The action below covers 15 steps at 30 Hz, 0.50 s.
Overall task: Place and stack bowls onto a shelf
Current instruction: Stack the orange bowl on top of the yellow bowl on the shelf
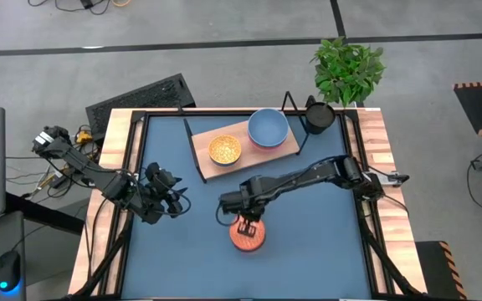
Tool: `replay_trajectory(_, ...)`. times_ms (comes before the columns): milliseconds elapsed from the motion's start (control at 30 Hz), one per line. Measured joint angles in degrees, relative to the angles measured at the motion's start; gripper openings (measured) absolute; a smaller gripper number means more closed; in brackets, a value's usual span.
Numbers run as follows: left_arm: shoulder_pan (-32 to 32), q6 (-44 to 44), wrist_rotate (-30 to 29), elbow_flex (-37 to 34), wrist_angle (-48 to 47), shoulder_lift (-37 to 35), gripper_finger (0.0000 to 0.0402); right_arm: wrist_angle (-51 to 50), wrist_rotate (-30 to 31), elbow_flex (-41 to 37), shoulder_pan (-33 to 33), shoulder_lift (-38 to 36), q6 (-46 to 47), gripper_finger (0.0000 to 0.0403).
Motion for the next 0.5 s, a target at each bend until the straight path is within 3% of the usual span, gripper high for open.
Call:
replay_trajectory(300, 0.02, 0.36, -0.6, 0.04, 0.0, 0.0, 0.0162, 1.28, 2.2, 0.0, -5.23, 0.01, -5.3, 0.0036)
replay_trajectory(500, 0.04, 0.1, -0.61, 0.04, -0.02, 0.0, 0.0162, 0.27, 2.79, -0.04, -4.88, -0.89, -6.05, 0.0036)
